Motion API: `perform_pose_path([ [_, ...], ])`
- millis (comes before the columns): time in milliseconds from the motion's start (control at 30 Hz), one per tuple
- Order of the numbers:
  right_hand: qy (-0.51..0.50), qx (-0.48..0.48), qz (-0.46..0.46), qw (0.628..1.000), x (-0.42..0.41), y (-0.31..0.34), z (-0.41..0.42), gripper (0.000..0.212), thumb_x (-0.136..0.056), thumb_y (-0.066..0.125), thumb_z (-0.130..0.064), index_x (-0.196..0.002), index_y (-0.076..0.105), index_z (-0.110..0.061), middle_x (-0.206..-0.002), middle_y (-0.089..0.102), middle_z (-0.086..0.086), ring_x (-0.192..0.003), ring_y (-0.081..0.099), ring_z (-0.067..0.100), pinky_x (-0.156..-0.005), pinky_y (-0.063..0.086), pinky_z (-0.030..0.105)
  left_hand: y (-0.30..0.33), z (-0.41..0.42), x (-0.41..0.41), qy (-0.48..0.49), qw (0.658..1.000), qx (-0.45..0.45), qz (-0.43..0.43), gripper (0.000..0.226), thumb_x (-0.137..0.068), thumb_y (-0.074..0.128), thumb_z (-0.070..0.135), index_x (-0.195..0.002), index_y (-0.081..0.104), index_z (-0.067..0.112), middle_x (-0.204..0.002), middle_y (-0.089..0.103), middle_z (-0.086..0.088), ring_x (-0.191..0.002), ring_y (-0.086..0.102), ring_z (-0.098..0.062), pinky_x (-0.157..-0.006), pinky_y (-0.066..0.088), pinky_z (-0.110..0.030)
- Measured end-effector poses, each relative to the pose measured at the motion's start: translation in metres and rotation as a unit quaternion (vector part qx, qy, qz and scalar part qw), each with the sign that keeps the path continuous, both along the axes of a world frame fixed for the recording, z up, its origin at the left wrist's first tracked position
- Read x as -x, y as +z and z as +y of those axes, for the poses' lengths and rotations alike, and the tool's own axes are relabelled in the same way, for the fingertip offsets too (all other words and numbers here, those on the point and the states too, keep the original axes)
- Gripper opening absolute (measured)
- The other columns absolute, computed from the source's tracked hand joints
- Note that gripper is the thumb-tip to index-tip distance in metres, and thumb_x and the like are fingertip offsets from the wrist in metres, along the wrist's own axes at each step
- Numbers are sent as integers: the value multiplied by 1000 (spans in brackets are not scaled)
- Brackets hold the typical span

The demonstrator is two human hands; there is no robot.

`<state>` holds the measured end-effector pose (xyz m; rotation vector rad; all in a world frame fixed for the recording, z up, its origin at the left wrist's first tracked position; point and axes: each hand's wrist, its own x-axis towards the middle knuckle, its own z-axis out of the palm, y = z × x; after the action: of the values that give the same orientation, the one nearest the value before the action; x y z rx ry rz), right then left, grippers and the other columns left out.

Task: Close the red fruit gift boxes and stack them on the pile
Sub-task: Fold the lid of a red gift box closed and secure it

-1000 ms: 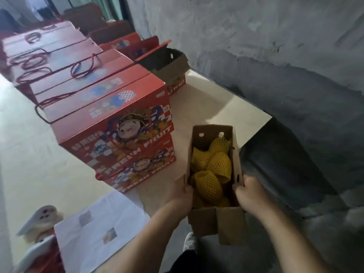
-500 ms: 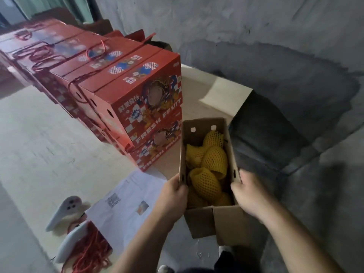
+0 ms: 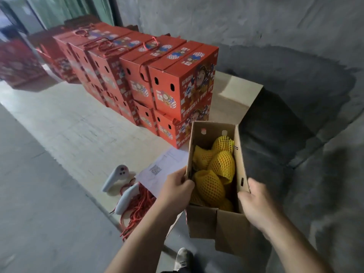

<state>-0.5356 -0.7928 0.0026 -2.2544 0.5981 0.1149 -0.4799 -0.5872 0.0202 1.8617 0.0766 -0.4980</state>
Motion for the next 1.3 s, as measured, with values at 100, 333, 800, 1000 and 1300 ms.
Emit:
perform_pose_path([
  [100,19,-9,-19,1000,12,-3,22,19,-99,55,-10,-80,54,-14,-76,57,5,-67,59,15,-54,48,31,6,25,34,46,999,17,-8,36,-93,48,4,-86,72,30,-62,55,9,-60,53,-11,-55,41,-30],
  [333,104,3,-29,994,5,17,101,18,-97,55,-12,-81,58,-19,-70,60,6,-65,61,26,-61,56,48,8,106,69,143,988,46,-34,37,-98,43,1,-114,73,18,-81,66,20,-80,63,-4,-62,49,-17],
  [800,134,-28,-68,988,-120,17,367,7,-99,55,-11,-103,58,-17,-104,52,0,-98,53,24,-82,46,38,9,367,-37,165,982,62,-62,46,-106,40,10,-124,70,41,-107,75,13,-108,70,-13,-90,63,-40],
  [1000,120,-35,-77,989,-174,17,440,17,-100,58,-11,-99,47,-24,-99,47,-6,-93,48,17,-80,44,35,5,438,-105,157,985,46,-55,46,-108,40,13,-122,68,46,-108,74,18,-106,69,-9,-91,63,-38],
  [1300,154,-15,-39,987,-355,-7,506,42,-100,55,-13,-142,56,-21,-138,60,1,-127,57,30,-110,49,50,-10,511,-269,147,987,58,7,43,-106,47,10,-131,64,40,-111,75,11,-105,73,-13,-80,64,-29],
])
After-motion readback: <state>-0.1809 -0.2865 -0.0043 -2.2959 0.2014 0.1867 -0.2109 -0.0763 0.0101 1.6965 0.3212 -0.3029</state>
